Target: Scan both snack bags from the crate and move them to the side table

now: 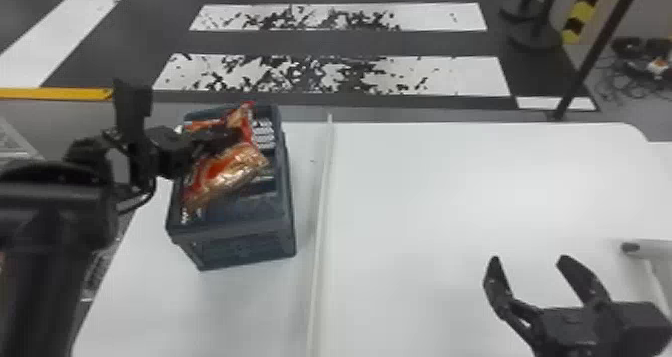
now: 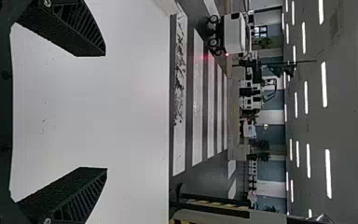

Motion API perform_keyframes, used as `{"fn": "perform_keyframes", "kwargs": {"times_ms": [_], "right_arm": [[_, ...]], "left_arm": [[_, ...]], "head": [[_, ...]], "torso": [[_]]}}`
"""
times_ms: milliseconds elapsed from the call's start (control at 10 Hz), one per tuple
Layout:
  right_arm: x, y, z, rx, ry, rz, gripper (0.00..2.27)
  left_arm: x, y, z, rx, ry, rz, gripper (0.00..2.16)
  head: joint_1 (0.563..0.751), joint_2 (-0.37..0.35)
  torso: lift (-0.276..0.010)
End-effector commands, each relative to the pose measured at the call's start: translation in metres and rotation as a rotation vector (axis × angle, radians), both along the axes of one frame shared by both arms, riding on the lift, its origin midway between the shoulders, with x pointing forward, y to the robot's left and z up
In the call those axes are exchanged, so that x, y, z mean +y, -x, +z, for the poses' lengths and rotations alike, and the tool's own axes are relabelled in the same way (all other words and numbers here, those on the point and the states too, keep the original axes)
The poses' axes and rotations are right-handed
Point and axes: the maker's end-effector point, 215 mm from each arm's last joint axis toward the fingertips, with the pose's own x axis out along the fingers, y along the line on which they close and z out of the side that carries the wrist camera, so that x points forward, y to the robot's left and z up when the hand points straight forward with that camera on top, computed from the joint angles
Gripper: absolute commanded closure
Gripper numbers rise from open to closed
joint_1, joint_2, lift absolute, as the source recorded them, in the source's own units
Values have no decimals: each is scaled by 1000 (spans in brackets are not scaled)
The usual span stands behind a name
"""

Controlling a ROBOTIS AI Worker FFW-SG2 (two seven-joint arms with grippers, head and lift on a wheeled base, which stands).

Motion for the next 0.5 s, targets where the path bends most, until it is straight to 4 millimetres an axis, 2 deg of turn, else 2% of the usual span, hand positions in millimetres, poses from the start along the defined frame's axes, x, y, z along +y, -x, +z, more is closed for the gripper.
{"fn": "perform_keyframes", "kwargs": {"times_ms": [0, 200, 400], "right_arm": [[1, 0, 1, -1, -2, 1, 43], [1, 0, 2, -2, -2, 1, 46], [0, 2, 6, -7, 0, -1, 46]], "left_arm": [[-5, -3, 31, -41, 65, 20, 2138], [-27, 0, 63, -65, 131, 29, 2138], [-56, 8, 73, -6, 196, 63, 2138]], "head": [[695, 84], [695, 80], [695, 54]], "torso": [[-75], [-75], [-75]]}}
